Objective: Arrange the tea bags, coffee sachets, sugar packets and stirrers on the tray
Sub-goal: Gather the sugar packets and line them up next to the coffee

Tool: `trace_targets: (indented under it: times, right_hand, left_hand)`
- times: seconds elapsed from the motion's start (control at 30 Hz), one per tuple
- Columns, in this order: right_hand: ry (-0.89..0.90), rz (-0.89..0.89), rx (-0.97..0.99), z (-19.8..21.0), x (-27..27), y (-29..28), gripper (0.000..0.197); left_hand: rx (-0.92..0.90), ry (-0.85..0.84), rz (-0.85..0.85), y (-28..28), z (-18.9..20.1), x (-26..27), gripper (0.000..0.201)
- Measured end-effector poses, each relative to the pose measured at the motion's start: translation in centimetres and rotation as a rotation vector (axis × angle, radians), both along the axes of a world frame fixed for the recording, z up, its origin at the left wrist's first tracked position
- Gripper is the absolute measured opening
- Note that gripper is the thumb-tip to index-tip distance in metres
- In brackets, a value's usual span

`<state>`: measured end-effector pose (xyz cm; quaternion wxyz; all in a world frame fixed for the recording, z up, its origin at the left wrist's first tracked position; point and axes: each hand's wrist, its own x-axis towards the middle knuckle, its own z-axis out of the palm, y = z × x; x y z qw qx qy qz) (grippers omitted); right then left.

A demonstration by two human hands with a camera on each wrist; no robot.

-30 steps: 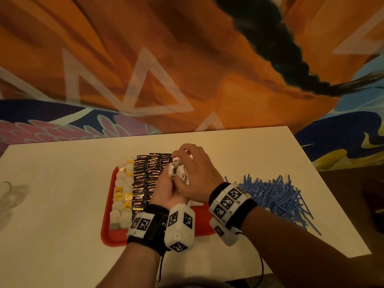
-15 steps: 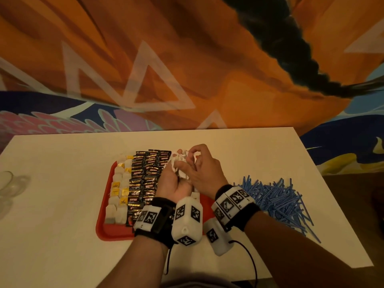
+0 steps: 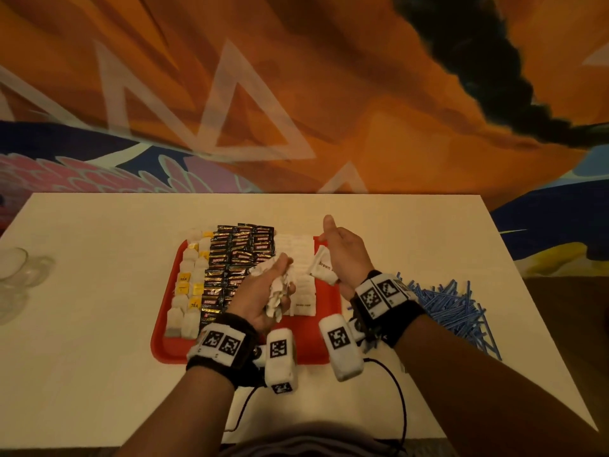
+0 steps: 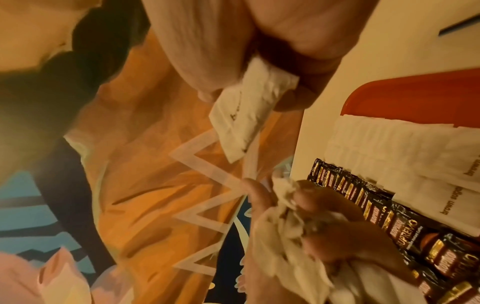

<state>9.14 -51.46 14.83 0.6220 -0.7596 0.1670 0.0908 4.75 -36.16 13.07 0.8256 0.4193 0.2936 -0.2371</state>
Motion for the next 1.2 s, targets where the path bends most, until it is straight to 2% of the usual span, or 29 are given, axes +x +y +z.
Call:
trace_targets:
  times: [0.17,0.27,0.33,0.47,0.5,0.6,0.7,0.77,0.9,1.1,1.2]
  right_hand:
    - [-0.005,0.112,-0.083,0.4,0.1,0.4,0.047]
    - [-0.022,0.142,-0.083,0.4,0.0,1.4,0.048]
    - [-0.005,0.156,-0.007,0.3,0.0,1.4,0.046]
    - [0.145,0.341,0.272,-0.8,-1.0,0.0,0.035]
    - [0.148,0.333,0.322,-1.2,-1.3,-0.1,0.032]
    - [0.060,0.143,0.345,-2.0,-1.8,0.0,0.010]
    - [0.017,0.022,0.261,-2.8,-2.3,0.5,0.010]
    - [0.064,0.002,0.282,-3.6,-2.7,0.7,0.011]
    - [0.199,0.143,0.294,-5.3,-3.4,0.9,0.011]
    - [0.263,0.119,-0.022,-11.4,-3.6,1.1,0.038]
    - [0.327,0.149,-0.207,-13.8,-4.0,1.3,0.035]
  left_hand:
    - [0.264,-0.226,-0.188,-0.2,2.0,-1.3,0.020]
    - [0.410,-0.327,-0.195,-0.4,2.2,-1.0,0.009]
    - [0.423,-0.343,-0.143,-0.1,2.1,-1.0,0.008]
    - [0.447,-0.319,-0.084,1.2,1.5,-1.1,0.013]
    - [0.443,-0.325,-0.073,1.4,1.6,-1.2,0.012]
    - [0.461,-0.363,-0.045,1.7,1.0,-1.3,0.013]
    - [0.536,-0.390,-0.063,1.9,0.1,-1.6,0.012]
    - [0.552,-0.377,-0.067,2.1,-0.5,-1.8,0.009]
    - [0.596,-0.304,-0.074,3.0,-2.3,-2.4,0.008]
    - [0.604,-0.007,-0.041,5.8,-6.0,-4.0,0.016]
    - [0.607,0.040,-0.064,7.7,-7.3,-5.2,0.021]
